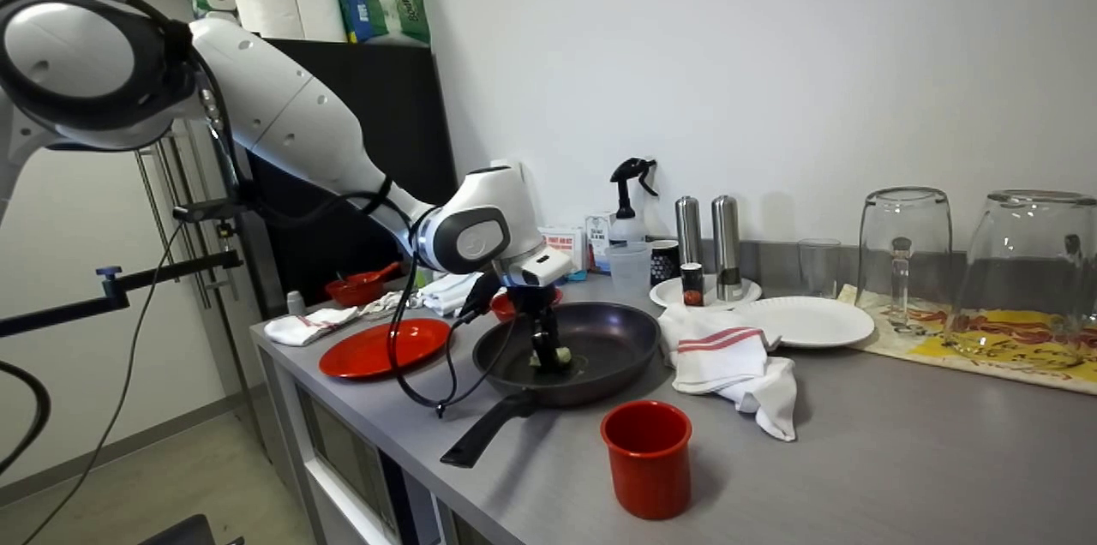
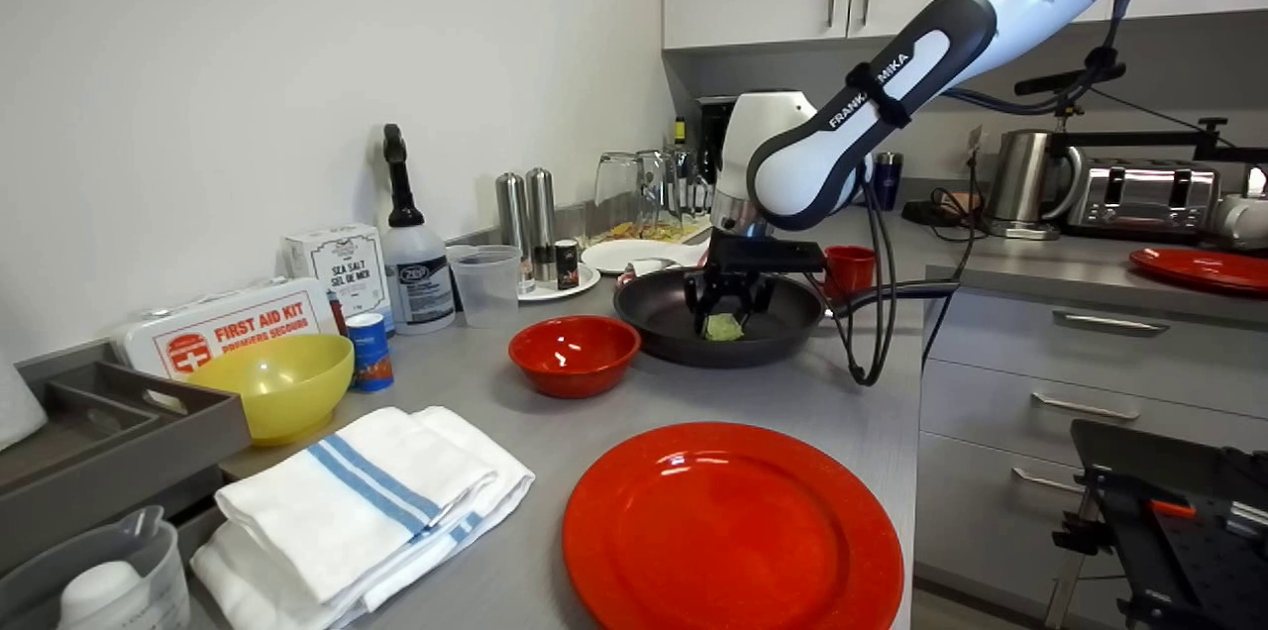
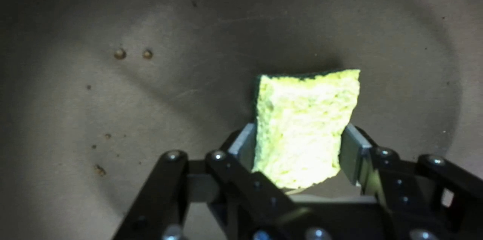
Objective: Pick up the sponge and put it on the black pan, use the sponge to scrub the pan and place the sponge back on the countertop
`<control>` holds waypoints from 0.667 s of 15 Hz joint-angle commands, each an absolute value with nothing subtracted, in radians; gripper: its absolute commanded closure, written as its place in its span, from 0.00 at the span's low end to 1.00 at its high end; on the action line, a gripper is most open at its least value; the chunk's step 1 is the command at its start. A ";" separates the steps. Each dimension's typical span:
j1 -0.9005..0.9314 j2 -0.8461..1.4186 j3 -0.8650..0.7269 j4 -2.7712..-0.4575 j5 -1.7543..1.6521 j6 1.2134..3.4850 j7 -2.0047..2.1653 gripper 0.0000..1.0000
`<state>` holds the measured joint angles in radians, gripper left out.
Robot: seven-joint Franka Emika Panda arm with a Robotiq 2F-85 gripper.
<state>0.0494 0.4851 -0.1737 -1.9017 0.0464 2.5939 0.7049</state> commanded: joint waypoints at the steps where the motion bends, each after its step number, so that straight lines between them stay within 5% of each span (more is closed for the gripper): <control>1: 0.048 0.501 -0.189 -1.900 0.036 2.590 0.706 0.72; 10: 0.027 0.497 -0.253 -1.921 0.017 2.592 0.725 0.72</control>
